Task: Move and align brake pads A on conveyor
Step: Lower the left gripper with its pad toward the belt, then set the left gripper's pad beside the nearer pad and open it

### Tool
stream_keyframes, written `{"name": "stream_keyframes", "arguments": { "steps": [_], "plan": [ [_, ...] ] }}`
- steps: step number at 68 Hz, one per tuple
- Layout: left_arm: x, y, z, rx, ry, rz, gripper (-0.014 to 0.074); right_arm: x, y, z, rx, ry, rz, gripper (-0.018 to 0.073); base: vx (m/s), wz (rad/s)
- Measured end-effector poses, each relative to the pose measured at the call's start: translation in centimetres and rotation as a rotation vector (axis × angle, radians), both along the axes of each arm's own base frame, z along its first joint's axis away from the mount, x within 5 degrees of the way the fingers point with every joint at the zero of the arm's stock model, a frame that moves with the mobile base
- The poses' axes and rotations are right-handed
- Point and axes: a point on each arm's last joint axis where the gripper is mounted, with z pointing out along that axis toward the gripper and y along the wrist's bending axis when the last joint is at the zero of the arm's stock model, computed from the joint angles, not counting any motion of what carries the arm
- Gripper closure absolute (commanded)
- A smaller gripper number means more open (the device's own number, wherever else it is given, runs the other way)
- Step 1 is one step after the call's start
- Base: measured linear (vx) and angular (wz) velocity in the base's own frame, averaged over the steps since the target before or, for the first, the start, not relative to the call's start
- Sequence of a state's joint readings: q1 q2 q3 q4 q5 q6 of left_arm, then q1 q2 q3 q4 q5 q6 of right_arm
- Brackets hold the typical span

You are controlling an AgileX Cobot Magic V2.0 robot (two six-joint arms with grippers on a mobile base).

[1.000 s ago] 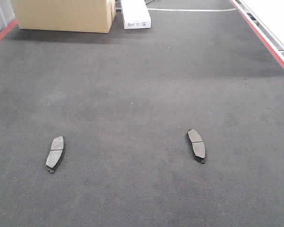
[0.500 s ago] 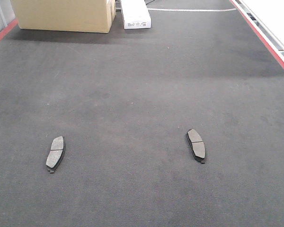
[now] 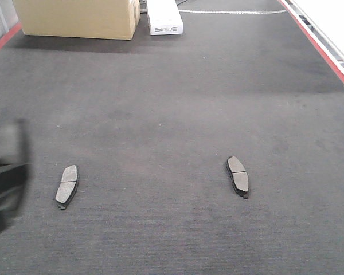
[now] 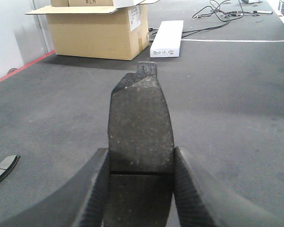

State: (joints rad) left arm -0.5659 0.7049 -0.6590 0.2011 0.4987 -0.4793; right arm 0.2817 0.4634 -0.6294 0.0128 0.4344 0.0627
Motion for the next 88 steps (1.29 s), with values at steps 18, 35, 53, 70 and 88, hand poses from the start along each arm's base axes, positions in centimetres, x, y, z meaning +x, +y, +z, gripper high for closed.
{"name": "stream_keyframes", "arguments": {
  "steps": [18, 35, 53, 70, 88],
  "plan": [
    [7.2, -5.1, -5.0, 0.055, 0.216, -0.016, 0.0427, 0.0, 0.0, 0.0, 0.000, 0.000, 0.000, 0.0499, 0.00, 0.00],
    [14.7, -9.0, -8.6, 0.082, 0.350, 0.038, 0.0405, 0.0, 0.0, 0.0, 0.000, 0.000, 0.000, 0.0499, 0.00, 0.00],
    [18.3, -9.7, -12.8, 0.088, 0.451, 0.107, 0.0395, 0.0, 0.0, 0.0, 0.000, 0.000, 0.000, 0.0499, 0.00, 0.00],
    [19.6, -9.3, -16.5, 0.115, 0.513, 0.136, 0.0387, 0.0, 0.0, 0.0, 0.000, 0.000, 0.000, 0.0499, 0.00, 0.00],
    [20.2, -9.4, -17.6, 0.107, 0.511, 0.137, 0.0330, 0.0, 0.0, 0.0, 0.000, 0.000, 0.000, 0.0499, 0.00, 0.00]
  ]
}}
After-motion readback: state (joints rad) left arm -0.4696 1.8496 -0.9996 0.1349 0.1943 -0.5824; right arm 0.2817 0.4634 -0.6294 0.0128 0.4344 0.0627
